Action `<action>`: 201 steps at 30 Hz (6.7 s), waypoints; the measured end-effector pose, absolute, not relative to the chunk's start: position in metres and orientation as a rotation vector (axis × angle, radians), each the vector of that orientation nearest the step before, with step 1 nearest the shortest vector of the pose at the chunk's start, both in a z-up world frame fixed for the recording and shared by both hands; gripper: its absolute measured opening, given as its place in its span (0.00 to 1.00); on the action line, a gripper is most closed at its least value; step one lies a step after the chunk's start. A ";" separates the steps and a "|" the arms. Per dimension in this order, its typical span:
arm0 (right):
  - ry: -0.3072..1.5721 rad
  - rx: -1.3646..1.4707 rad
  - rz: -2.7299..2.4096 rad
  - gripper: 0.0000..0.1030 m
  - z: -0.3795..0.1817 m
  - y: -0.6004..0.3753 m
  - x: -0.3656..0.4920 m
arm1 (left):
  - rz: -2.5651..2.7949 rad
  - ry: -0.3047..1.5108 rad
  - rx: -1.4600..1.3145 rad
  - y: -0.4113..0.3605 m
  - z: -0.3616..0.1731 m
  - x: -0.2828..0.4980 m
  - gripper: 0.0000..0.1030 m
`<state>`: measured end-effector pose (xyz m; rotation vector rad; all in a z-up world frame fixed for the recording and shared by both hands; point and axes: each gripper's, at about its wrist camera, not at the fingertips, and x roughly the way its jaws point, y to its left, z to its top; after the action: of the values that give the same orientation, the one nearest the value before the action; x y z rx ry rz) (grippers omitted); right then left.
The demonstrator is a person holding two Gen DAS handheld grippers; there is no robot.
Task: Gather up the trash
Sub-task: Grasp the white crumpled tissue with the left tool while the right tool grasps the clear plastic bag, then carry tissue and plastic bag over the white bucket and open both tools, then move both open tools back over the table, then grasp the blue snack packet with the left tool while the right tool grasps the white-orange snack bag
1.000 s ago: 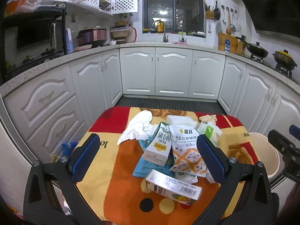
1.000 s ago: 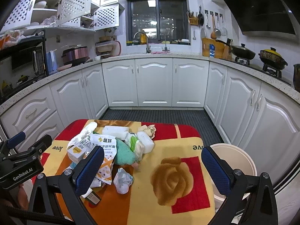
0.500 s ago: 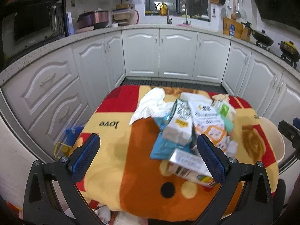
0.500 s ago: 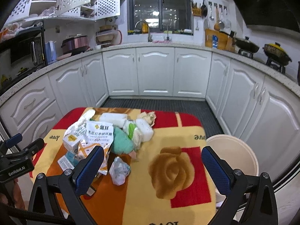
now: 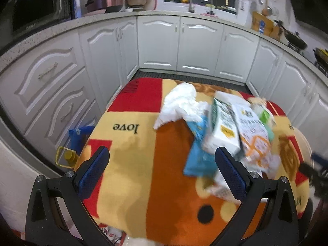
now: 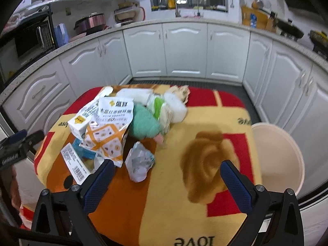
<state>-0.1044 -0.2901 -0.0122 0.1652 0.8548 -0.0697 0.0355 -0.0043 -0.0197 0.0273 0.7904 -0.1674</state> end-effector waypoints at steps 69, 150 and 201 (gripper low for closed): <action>0.775 0.341 -0.060 0.34 -0.012 -0.387 -0.151 | -0.722 0.817 0.036 -0.169 0.104 0.047 0.16; 0.870 0.348 -0.093 0.77 -0.023 -0.384 -0.116 | -0.368 0.900 0.092 -0.118 0.014 0.034 0.57; 0.850 0.185 0.284 0.63 -0.001 -0.278 -0.048 | -0.387 0.971 -0.142 -0.034 -0.035 0.073 0.34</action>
<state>-0.0475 -0.2780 -0.0010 0.1847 0.8500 0.2836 0.0735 -0.0343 -0.0355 -0.1425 0.9706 -0.3873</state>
